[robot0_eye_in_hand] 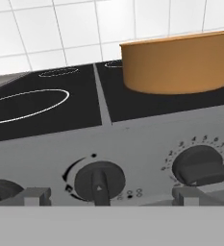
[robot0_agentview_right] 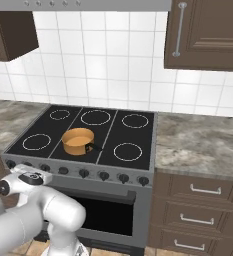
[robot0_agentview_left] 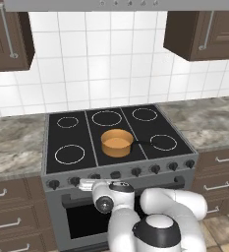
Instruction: Turn on the front center burner of the stove.
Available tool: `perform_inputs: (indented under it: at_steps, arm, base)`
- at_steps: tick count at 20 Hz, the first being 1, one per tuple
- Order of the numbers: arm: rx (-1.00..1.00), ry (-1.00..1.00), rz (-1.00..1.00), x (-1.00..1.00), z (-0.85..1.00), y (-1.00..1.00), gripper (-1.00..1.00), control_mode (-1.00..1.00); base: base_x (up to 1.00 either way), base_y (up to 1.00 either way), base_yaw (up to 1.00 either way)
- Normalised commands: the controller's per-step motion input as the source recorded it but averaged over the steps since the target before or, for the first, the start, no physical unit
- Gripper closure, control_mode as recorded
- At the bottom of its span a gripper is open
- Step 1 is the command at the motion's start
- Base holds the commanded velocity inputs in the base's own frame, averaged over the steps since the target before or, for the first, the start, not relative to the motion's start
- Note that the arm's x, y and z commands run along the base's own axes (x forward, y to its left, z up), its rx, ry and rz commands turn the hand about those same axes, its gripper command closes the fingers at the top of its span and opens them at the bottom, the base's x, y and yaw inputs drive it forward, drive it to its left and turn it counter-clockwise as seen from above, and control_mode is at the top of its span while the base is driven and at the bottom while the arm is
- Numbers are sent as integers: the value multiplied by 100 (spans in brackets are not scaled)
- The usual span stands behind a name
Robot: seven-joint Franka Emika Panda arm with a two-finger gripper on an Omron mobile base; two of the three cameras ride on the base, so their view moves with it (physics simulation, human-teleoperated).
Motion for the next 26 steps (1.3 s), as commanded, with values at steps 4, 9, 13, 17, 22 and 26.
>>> perform_inputs:
  at_steps: [4, 9, 13, 17, 22, 26]
  arm:
    - [0, 0, 0, 12, -12, 0, -100, -100]
    - [0, 0, 0, 7, -14, 0, -100, -100]
    - [0, 0, 0, 14, -7, 0, -100, -100]
    - [0, 0, 0, 26, -2, 0, -100, -100]
    - [0, 0, 0, 31, -12, 4, -100, -100]
    - [0, 0, 0, 20, -22, 3, -100, -100]
  base:
    - [0, 0, 0]
    - [0, 0, 0]
    - [0, 0, 0]
    - [0, 0, 0]
    - [0, 0, 0]
    - [0, 0, 0]
